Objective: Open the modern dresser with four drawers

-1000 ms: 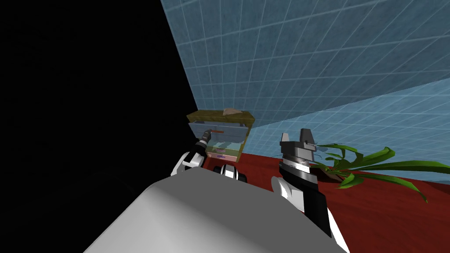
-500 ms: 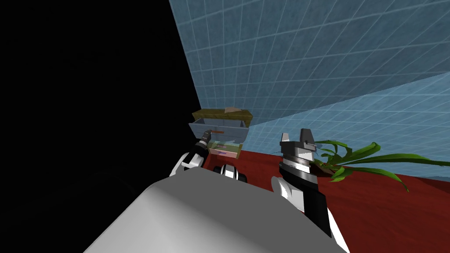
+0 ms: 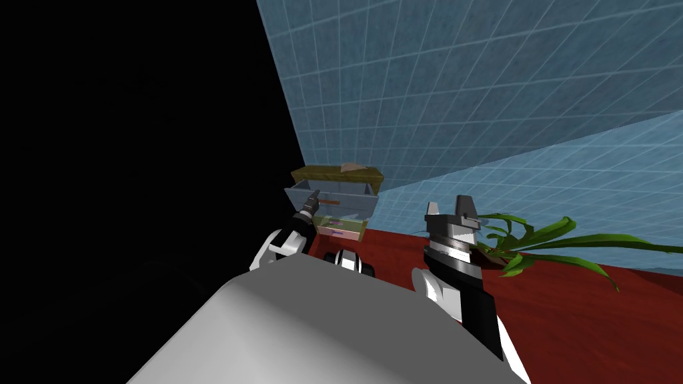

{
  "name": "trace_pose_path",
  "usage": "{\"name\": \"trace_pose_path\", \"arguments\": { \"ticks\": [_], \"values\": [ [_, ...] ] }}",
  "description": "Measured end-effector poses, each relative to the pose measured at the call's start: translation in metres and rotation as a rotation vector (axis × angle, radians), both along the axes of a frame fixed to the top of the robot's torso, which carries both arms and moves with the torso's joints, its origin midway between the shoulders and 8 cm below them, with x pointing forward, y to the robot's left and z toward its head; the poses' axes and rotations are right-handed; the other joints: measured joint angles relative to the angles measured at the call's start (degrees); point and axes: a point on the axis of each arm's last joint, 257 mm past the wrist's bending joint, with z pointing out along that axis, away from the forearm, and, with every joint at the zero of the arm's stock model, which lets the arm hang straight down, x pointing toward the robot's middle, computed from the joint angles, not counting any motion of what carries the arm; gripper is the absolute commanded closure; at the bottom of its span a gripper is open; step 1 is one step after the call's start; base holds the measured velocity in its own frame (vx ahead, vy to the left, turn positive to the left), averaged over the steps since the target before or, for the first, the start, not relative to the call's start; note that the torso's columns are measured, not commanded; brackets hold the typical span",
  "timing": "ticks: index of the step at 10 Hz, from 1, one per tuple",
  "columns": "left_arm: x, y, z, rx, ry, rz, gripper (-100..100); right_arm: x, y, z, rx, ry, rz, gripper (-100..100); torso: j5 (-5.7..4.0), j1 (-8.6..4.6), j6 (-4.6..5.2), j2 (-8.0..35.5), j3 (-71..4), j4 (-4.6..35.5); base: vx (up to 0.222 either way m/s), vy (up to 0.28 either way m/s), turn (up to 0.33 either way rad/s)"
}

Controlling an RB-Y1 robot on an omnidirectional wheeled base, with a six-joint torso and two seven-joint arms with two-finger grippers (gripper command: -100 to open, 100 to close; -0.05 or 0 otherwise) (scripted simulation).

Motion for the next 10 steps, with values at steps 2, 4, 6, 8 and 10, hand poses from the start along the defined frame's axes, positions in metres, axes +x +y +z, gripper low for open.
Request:
{"name": "trace_pose_path", "arguments": {
  "ticks": [2,4,6,8,10],
  "values": [
    [-0.0041,0.0006,0.0086,0.000,0.005,0.002,-100,0.0000,0.0000,0.0000,0.000,0.000,0.000,0,-0.05,-0.03,-0.02,0.22,0.12,0.14,0.009,-0.001,-0.010],
    [-0.0083,0.0001,0.0130,-0.002,0.021,0.004,-100,0.0000,0.0000,0.0000,0.000,0.000,0.000,0,-0.21,-0.14,-0.05,0.37,0.16,0.37,0.007,0.000,-0.006],
    [-0.0084,0.0007,0.0096,-0.003,0.033,0.006,0,0.0000,0.0000,0.0000,0.000,0.000,0.000,0,-0.10,-0.10,-0.02,0.25,0.13,0.18,0.000,0.000,0.000],
    [-0.0083,0.0011,0.0069,-0.003,0.040,0.007,0,0.0000,0.0000,0.0000,0.000,0.000,0.000,0,-0.05,-0.05,0.00,0.08,0.04,0.08,0.000,0.000,0.000],
    [-0.0082,0.0014,0.0057,-0.003,0.043,0.008,0,0.0000,0.0000,0.0000,0.000,0.000,0.000,0,-0.02,-0.02,0.00,0.02,0.00,0.03,0.000,0.000,0.000]
  ]
}}
